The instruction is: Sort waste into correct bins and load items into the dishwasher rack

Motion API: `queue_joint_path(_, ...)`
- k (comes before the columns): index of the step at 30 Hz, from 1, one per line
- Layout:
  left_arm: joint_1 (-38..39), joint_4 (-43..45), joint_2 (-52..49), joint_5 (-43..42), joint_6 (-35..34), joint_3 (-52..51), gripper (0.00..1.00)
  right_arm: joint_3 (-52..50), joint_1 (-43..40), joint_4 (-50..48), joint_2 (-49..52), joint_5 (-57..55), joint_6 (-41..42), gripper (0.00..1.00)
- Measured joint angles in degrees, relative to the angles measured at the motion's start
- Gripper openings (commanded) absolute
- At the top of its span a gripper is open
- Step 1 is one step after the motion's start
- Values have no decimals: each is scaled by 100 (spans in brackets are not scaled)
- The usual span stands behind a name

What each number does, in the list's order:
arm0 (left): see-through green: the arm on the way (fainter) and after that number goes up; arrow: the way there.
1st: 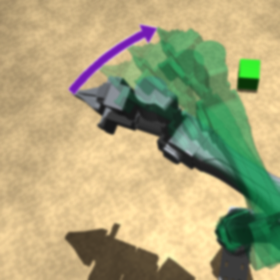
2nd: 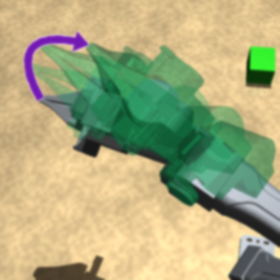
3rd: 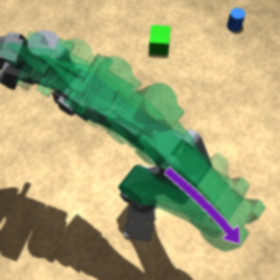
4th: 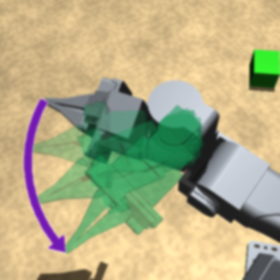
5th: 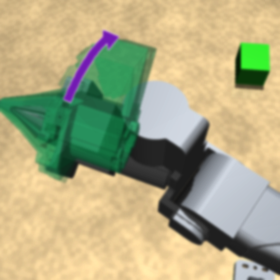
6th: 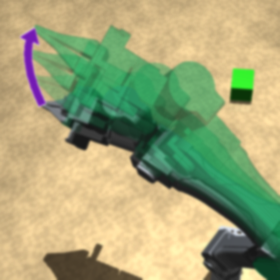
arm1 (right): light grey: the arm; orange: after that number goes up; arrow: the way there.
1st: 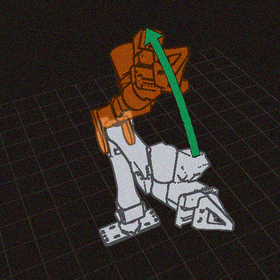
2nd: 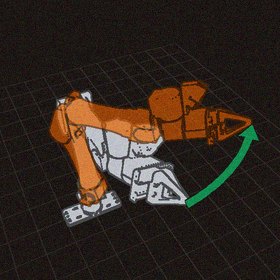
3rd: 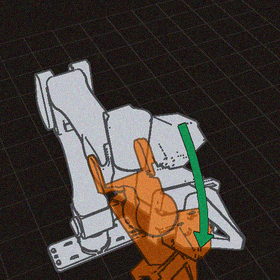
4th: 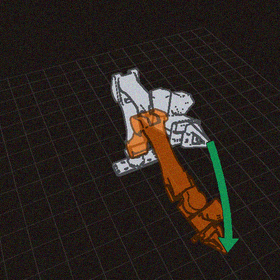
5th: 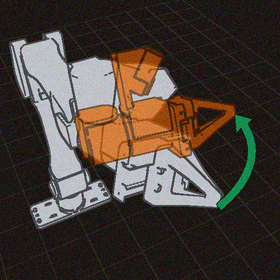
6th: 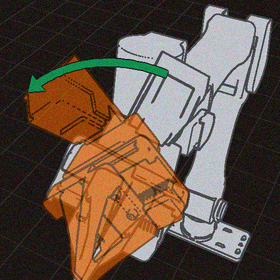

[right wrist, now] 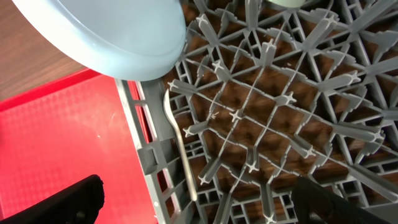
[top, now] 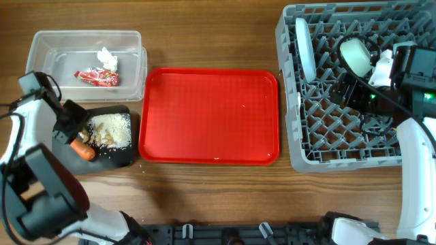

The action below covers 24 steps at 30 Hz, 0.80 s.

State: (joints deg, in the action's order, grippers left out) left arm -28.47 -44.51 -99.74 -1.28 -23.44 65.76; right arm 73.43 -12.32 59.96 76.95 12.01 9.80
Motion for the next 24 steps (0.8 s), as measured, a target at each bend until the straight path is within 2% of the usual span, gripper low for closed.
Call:
queue_joint_path(3,105,245,767,-833,389,9,68,0,0,-367,0,107,140,97)
queue_joint_path(5,452,431,1141,-1246,721,33,71,-2,46,-667,-2,304,149,97)
queue_joint_path(9,1779,466,1488,-1652,1362,90,88,-2,372,-839,0,605,42,98)
queue_joint_path(11,2476,275,1464,-1475,1502,92,92,-2,546,-791,0,654,-96,100)
queue_joint_path(12,2824,101,1440,-1340,1589,94,100,-2,651,-621,11,695,-210,100)
queue_joint_path(14,3381,-391,1408,-927,1668,96,100,4,721,-280,87,739,-516,100)
queue_joint_path(16,3606,-903,1405,-640,1587,96,100,-2,726,153,205,721,-719,100)
queue_joint_path(21,3501,-2037,1405,-343,1252,96,100,-9,726,455,238,614,-841,100)
queue_joint_path(24,3467,-2096,1478,-280,1191,22,100,-144,726,345,-48,442,-780,100)
